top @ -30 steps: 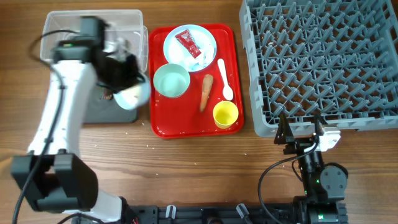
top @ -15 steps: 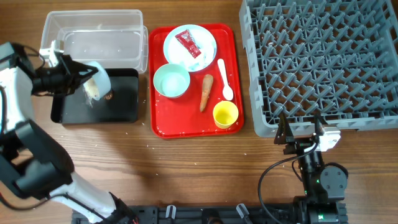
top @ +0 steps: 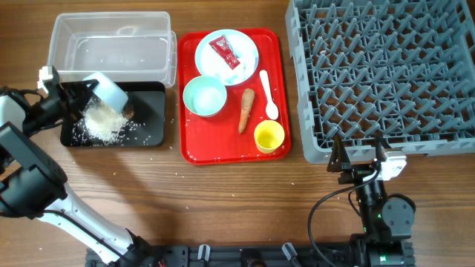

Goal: Sort waste into correct bins and load items into the dishwasher rack
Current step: 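Tip the rice bowl over the black tray to pour out rice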

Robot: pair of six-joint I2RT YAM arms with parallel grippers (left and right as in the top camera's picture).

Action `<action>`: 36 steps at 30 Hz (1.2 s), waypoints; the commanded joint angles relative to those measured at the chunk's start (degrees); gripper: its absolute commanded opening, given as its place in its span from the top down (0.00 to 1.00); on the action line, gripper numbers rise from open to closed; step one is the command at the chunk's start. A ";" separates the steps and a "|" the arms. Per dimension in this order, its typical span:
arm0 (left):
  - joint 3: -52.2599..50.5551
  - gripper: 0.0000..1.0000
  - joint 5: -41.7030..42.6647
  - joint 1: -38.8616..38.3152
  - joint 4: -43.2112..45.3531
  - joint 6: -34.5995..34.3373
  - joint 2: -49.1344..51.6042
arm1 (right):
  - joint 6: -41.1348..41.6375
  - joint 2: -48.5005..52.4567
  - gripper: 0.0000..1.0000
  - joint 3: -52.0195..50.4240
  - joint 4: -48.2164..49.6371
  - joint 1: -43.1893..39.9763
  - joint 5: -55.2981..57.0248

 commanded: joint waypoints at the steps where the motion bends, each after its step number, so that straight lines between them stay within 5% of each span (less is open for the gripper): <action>1: 0.59 0.96 6.40 0.28 -0.59 -1.09 0.20 | 0.59 -0.39 0.00 -0.09 0.15 -0.07 0.72; 10: 0.59 0.96 6.40 0.33 -3.52 -3.61 0.17 | 0.61 -0.39 0.00 -0.09 0.15 -0.07 0.74; 21: 0.59 0.96 3.85 0.26 -10.10 5.33 -1.81 | 0.59 -0.39 0.00 -0.09 0.15 -0.07 0.74; 36: 0.61 0.96 6.40 -1.03 -14.27 5.84 -8.83 | 0.57 -0.39 0.00 -0.09 0.15 -0.07 0.72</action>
